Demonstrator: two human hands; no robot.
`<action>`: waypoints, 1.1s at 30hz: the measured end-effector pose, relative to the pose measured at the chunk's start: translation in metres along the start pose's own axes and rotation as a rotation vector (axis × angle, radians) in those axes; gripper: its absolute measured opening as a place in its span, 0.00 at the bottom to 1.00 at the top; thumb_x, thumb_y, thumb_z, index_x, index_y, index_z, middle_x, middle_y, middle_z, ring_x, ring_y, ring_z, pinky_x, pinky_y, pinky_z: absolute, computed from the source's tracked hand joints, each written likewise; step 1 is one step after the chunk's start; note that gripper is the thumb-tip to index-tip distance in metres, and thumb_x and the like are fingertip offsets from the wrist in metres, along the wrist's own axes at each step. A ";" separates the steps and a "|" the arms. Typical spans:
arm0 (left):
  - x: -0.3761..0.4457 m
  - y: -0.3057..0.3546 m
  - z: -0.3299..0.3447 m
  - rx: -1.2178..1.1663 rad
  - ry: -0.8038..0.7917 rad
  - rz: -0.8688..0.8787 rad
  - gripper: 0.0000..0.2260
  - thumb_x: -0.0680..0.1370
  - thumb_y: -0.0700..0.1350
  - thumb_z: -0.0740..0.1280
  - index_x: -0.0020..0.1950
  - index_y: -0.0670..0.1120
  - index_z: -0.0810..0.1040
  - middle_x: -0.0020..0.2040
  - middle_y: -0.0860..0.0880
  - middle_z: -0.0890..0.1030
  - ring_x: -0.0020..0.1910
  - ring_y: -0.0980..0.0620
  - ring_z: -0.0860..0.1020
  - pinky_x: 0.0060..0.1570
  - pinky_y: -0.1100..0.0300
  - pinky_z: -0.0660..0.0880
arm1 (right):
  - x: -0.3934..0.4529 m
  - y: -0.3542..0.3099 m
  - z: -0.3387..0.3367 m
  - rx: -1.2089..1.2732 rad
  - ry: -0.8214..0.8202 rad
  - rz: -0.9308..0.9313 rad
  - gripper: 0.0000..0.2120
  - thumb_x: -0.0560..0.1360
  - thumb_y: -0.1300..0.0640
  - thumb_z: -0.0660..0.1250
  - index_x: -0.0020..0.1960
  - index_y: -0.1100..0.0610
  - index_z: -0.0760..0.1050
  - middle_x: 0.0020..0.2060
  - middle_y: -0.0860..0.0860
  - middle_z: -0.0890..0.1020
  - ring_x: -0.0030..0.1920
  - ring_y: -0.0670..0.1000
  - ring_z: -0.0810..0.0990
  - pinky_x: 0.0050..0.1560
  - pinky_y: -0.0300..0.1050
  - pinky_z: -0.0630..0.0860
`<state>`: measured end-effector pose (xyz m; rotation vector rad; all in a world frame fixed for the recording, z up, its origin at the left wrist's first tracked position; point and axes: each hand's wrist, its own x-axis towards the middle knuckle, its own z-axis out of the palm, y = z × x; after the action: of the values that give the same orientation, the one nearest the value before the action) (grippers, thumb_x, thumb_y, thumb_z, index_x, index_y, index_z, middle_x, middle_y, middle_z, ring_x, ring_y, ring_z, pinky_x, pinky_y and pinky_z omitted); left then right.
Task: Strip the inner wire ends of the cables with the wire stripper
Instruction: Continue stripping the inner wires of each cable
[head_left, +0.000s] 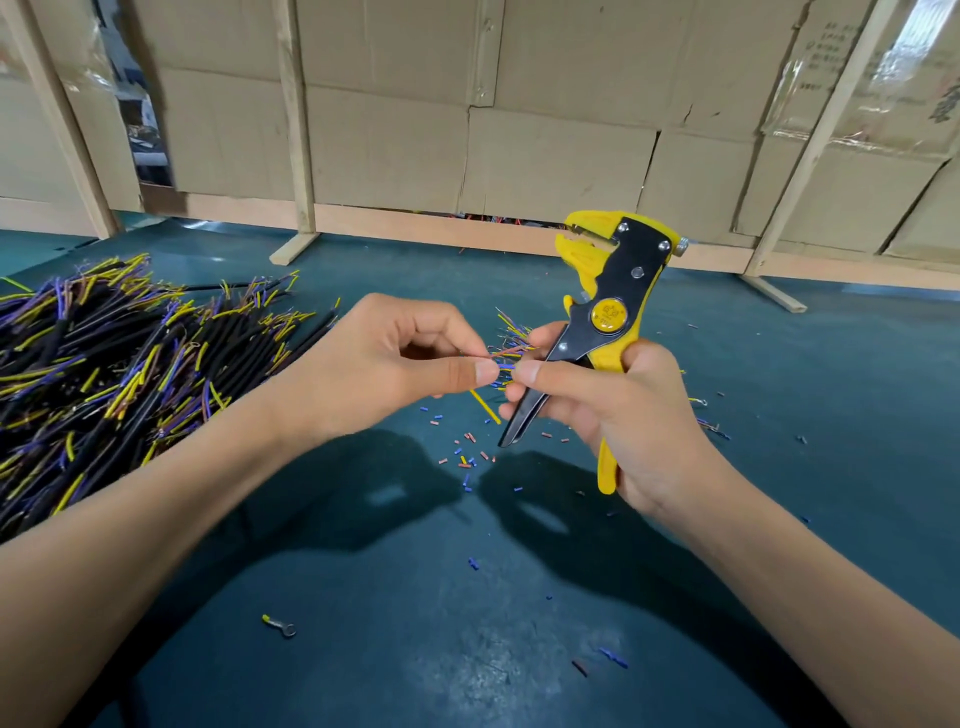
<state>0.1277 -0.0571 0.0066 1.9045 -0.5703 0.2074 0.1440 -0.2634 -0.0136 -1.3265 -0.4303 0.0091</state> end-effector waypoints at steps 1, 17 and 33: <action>0.000 0.000 0.001 -0.002 0.016 0.008 0.06 0.71 0.48 0.74 0.42 0.45 0.83 0.34 0.50 0.81 0.33 0.57 0.73 0.35 0.67 0.69 | 0.000 0.000 0.000 0.017 -0.003 0.002 0.11 0.68 0.68 0.74 0.50 0.66 0.78 0.36 0.57 0.81 0.36 0.61 0.83 0.44 0.61 0.83; 0.005 0.015 -0.017 -0.095 0.306 0.137 0.04 0.73 0.44 0.72 0.41 0.45 0.81 0.29 0.51 0.68 0.26 0.61 0.63 0.27 0.73 0.61 | -0.008 -0.012 -0.004 0.178 -0.522 0.325 0.06 0.71 0.64 0.69 0.47 0.63 0.78 0.36 0.60 0.79 0.36 0.60 0.80 0.42 0.60 0.81; 0.005 0.015 -0.018 -0.124 0.227 0.162 0.04 0.73 0.45 0.72 0.46 0.50 0.86 0.26 0.58 0.66 0.26 0.60 0.62 0.28 0.73 0.60 | -0.010 -0.014 -0.004 0.105 -0.516 0.305 0.04 0.72 0.68 0.64 0.47 0.64 0.76 0.35 0.60 0.78 0.35 0.60 0.79 0.40 0.59 0.80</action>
<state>0.1268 -0.0467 0.0280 1.6882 -0.5695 0.4756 0.1328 -0.2728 -0.0042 -1.2679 -0.6471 0.6311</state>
